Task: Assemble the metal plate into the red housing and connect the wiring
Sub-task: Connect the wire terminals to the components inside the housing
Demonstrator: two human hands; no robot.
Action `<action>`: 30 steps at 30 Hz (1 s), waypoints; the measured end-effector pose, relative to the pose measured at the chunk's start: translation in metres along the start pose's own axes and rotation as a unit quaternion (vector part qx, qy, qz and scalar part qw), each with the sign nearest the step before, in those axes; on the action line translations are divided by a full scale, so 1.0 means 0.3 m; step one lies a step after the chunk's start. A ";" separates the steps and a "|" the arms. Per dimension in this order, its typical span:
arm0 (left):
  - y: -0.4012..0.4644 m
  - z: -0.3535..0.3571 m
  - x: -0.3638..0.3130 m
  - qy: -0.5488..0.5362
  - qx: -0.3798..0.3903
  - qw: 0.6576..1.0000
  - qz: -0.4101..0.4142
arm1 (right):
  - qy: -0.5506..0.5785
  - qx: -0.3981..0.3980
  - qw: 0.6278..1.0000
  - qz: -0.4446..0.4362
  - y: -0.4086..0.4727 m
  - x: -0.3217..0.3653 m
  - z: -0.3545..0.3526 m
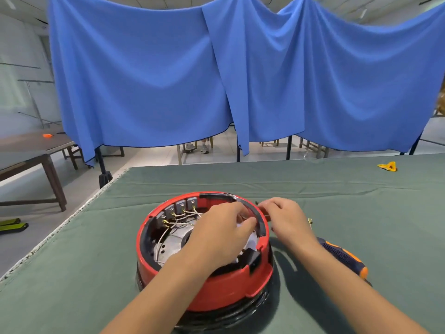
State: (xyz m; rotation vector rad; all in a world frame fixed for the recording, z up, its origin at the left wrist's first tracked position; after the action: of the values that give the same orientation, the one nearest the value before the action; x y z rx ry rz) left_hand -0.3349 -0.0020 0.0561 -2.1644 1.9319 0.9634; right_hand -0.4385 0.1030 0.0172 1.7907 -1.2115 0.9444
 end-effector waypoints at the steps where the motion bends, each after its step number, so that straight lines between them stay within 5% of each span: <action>1: 0.000 0.008 -0.005 0.008 0.005 1.000 0.009 | -0.043 -0.012 0.999 -0.013 0.012 -0.016 -0.035; 5: -0.003 0.039 -0.020 -0.006 0.043 0.999 0.032 | -0.265 -0.028 0.964 0.000 0.071 -0.105 -0.156; 9: -0.008 0.040 -0.009 -0.060 0.053 0.997 0.019 | -0.399 0.053 0.915 0.042 0.117 -0.192 -0.163; 18: -0.006 0.057 -0.001 -0.032 0.064 0.997 0.010 | -0.352 0.073 0.931 0.062 0.132 -0.191 -0.154; 22: -0.006 0.065 -0.001 -0.017 0.076 0.997 0.007 | -0.235 0.091 0.965 0.077 0.128 -0.177 -0.166; 25: -0.009 0.054 -0.005 -0.029 0.067 0.997 0.011 | -0.205 0.027 0.978 0.042 0.122 -0.139 -0.187; 30: -0.013 0.039 -0.011 -0.039 0.054 0.998 0.014 | -0.358 -0.143 0.913 -0.134 0.051 -0.003 -0.206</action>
State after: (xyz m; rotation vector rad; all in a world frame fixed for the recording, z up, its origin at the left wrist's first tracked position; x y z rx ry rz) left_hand -0.3359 0.0070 0.0470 -2.0167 1.9352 0.9110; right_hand -0.4629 0.1542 0.0462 2.0465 -1.3842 -0.0845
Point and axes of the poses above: each hand's wrist, its own y-axis towards the middle knuckle, its own z-axis out of the palm, x = y × z, the point moved 9 cm from there along y, towards the middle knuckle, and after that the axes turned 1 degree about y, right-handed, at the moved point
